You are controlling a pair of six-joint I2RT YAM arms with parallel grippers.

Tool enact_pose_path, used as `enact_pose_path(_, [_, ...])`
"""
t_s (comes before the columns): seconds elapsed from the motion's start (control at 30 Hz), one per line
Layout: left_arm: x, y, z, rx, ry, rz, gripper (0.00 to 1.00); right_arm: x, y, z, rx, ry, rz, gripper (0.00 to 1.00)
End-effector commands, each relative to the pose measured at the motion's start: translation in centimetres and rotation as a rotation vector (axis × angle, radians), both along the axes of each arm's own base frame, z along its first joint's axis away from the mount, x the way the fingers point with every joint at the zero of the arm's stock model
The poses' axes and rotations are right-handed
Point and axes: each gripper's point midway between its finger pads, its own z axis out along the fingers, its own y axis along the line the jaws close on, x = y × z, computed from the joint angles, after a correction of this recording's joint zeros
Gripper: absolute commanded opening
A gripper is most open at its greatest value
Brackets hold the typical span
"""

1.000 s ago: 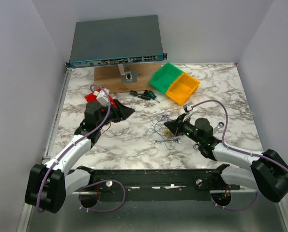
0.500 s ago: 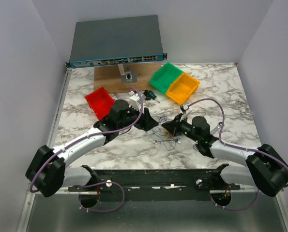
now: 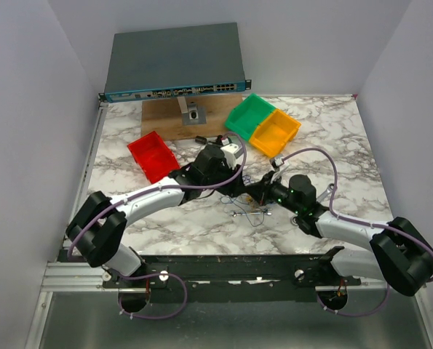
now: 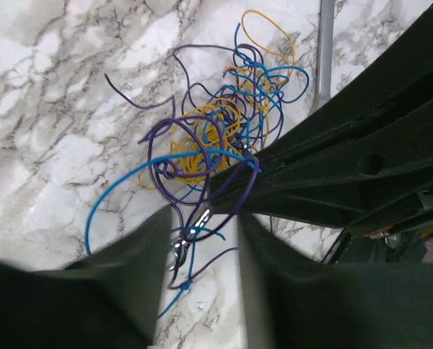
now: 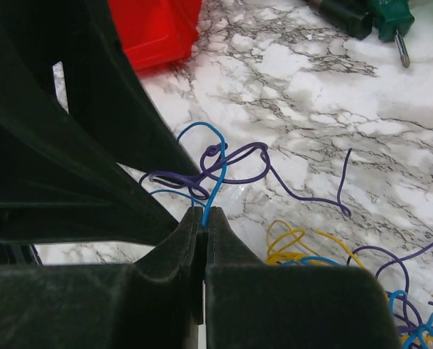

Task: Untangle the cables

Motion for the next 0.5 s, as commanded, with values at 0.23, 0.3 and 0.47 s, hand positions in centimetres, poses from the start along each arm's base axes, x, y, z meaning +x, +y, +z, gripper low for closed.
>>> enact_pose_path(0.23, [1.7, 4.2, 1.4, 0.037, -0.116, 0.229, 0.00, 2.8, -2.5, 0.0, -0.029, 0.022, -0.232, 0.01])
enact_pose_path(0.3, [1.8, 5.7, 2.9, -0.015, -0.154, 0.289, 0.00, 4.3, -4.8, -1.0, -0.073, 0.053, -0.395, 0.01])
enact_pose_path(0.47, [1.8, 11.4, 5.6, -0.181, -0.190, 0.497, 0.00, 6.1, -11.4, -2.7, -0.158, 0.113, -0.805, 0.01])
